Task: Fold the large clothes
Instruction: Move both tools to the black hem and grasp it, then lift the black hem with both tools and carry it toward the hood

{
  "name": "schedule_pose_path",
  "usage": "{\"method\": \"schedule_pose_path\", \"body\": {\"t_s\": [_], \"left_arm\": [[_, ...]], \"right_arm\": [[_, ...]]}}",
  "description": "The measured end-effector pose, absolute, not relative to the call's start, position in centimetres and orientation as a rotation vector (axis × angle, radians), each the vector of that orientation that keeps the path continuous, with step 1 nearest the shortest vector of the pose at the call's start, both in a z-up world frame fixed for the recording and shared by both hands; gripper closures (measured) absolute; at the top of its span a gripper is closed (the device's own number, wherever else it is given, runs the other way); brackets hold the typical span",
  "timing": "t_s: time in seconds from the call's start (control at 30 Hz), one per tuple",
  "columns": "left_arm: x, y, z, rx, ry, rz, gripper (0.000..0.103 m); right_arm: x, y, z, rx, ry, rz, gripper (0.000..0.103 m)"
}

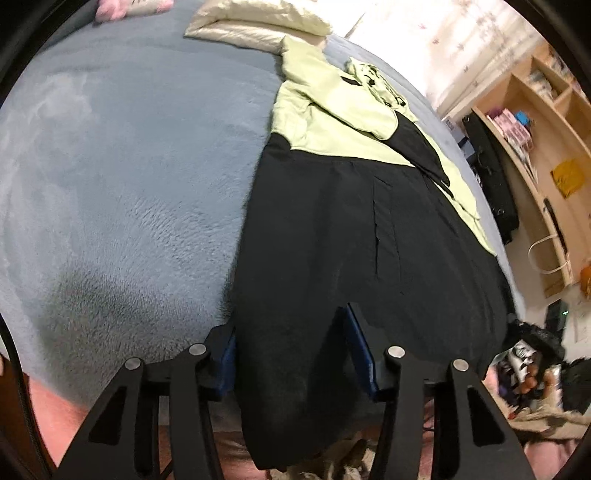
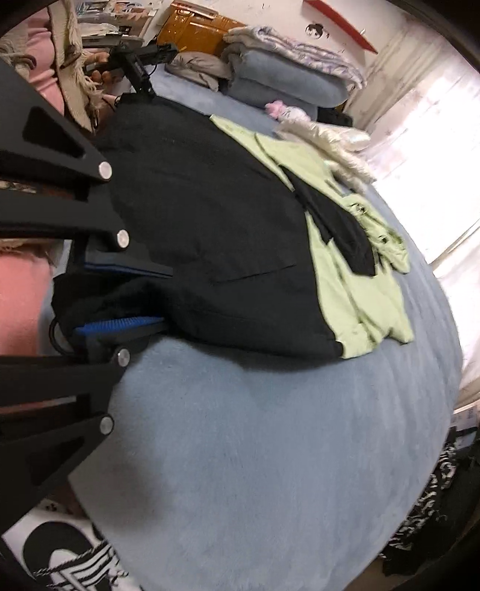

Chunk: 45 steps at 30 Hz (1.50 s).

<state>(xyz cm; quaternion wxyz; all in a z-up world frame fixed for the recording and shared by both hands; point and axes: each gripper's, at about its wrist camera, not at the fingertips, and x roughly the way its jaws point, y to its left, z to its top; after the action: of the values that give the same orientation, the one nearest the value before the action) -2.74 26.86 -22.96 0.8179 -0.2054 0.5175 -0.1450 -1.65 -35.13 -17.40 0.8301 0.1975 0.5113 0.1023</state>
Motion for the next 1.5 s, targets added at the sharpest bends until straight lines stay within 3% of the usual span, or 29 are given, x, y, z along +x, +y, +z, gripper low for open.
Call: {"method": "schedule_pose_path", "body": {"t_s": [0.1, 0.2, 0.27, 0.3, 0.33, 0.47, 0.87, 1.0, 1.17, 1.4, 1.47, 1.5], "left_arm": [[-2.4, 26.5, -23.3, -0.44, 1.101, -0.341, 0.041], [-2.3, 24.8, -23.0, -0.353, 1.096, -0.318, 0.04], [-2.5, 23.7, -22.4, -0.297, 1.089, -0.318, 0.059], [-2.5, 23.5, -22.1, -0.293, 1.091, -0.322, 0.088], [-2.3, 23.4, -21.9, -0.304, 1.103, -0.332, 0.096], [-2.3, 22.8, -20.5, -0.327, 1.084, -0.303, 0.099], [-6.5, 23.0, -9.6, -0.541, 0.797, -0.468, 0.102], [-8.1, 23.9, -8.2, -0.572, 0.765, -0.492, 0.102], [-7.5, 24.4, -11.0, -0.556, 0.847, -0.456, 0.102], [-4.8, 26.1, -18.3, -0.574, 1.028, -0.338, 0.101], [-4.3, 26.6, -19.6, -0.558, 1.067, -0.301, 0.092], [-4.2, 26.7, -19.9, -0.544, 1.082, -0.276, 0.081]], "right_arm": [[-0.5, -35.0, -18.2, 0.442, 1.091, 0.201, 0.083], [-0.1, -34.3, -18.3, 0.416, 1.086, 0.172, 0.084], [-0.2, -33.9, -18.1, 0.388, 1.069, 0.152, 0.089], [-0.2, -33.6, -17.9, 0.376, 1.06, 0.146, 0.092], [-0.3, -33.4, -17.7, 0.369, 1.052, 0.142, 0.093], [-0.9, -33.6, -15.6, 0.379, 0.98, 0.136, 0.096], [-5.0, -34.0, -5.4, 0.393, 0.733, 0.209, 0.099], [-6.0, -32.5, -3.4, 0.371, 0.692, 0.264, 0.099], [-6.6, -32.1, -2.3, 0.335, 0.686, 0.265, 0.099], [-5.3, -33.9, -5.7, 0.369, 0.787, 0.18, 0.099], [-4.9, -34.8, -7.2, 0.394, 0.832, 0.161, 0.099], [-4.8, -35.0, -7.7, 0.401, 0.846, 0.158, 0.099]]}}
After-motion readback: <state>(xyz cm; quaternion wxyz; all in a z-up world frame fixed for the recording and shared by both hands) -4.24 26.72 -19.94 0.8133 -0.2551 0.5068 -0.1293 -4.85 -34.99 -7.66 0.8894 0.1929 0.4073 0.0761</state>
